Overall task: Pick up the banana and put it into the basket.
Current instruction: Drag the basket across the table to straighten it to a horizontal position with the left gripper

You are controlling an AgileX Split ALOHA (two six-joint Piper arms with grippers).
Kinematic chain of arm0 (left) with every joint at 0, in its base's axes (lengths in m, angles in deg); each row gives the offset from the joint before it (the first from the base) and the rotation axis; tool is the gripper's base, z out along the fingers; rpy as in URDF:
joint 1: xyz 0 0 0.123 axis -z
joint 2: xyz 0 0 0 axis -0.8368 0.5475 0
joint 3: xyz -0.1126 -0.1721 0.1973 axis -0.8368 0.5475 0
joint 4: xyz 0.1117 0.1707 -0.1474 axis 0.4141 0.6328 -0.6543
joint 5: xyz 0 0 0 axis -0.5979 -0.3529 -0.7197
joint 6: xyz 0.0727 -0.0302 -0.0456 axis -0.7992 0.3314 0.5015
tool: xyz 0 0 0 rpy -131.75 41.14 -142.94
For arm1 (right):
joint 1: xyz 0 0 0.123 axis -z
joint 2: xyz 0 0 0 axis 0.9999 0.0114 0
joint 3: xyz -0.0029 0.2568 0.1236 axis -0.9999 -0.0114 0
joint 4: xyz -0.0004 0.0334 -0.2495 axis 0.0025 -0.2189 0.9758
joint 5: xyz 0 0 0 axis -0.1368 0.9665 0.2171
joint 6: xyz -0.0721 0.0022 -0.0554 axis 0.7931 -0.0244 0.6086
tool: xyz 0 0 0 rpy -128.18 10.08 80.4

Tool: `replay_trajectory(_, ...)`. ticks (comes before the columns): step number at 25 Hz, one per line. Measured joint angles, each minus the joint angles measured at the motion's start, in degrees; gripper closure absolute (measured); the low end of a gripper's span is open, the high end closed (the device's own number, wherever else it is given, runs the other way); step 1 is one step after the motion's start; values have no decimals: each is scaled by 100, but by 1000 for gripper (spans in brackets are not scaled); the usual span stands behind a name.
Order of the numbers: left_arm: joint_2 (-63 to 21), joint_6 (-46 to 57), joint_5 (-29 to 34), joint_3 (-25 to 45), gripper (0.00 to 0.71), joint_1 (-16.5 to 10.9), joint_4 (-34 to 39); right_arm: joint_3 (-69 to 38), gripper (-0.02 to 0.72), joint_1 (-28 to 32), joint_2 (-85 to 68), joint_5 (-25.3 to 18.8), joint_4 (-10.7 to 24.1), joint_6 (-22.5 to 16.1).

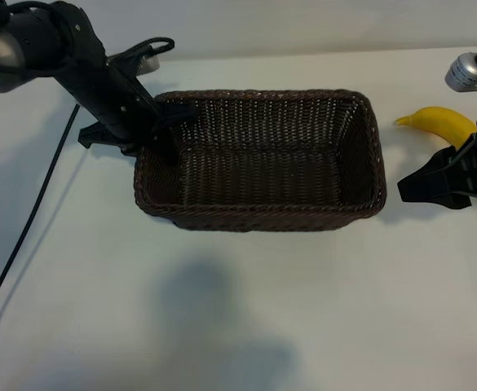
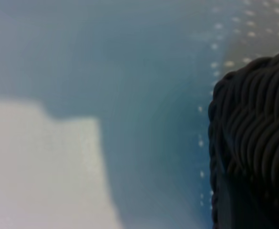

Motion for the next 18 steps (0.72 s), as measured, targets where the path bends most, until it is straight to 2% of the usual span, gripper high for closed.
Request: replay_trajectory(18, 67, -267, 31, -3, 543, 0, 39, 0, 178, 0, 0, 13, 0, -5)
